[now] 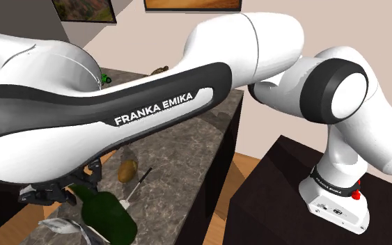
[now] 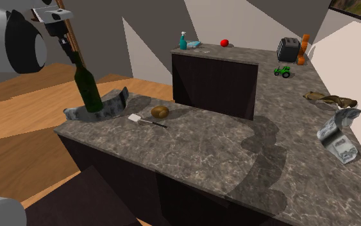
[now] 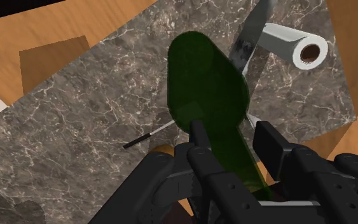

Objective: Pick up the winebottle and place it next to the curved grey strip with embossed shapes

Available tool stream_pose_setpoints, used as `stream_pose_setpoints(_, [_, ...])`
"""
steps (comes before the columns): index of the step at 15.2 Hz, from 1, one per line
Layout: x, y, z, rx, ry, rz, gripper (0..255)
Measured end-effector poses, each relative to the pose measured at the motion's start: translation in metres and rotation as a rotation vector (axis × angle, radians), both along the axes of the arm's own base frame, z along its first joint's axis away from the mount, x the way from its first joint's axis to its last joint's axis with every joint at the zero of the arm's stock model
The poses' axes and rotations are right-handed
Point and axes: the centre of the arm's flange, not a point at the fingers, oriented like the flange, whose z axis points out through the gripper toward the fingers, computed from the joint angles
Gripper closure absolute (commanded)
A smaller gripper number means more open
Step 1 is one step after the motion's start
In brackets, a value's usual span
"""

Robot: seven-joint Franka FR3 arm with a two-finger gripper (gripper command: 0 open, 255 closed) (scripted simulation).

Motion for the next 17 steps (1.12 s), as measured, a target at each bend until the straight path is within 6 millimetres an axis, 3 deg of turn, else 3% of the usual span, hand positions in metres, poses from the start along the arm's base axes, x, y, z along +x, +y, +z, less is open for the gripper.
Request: stream_pose_setpoints(17, [0.0, 0.0, -0.088, 0.0, 0.0, 0.0, 255])
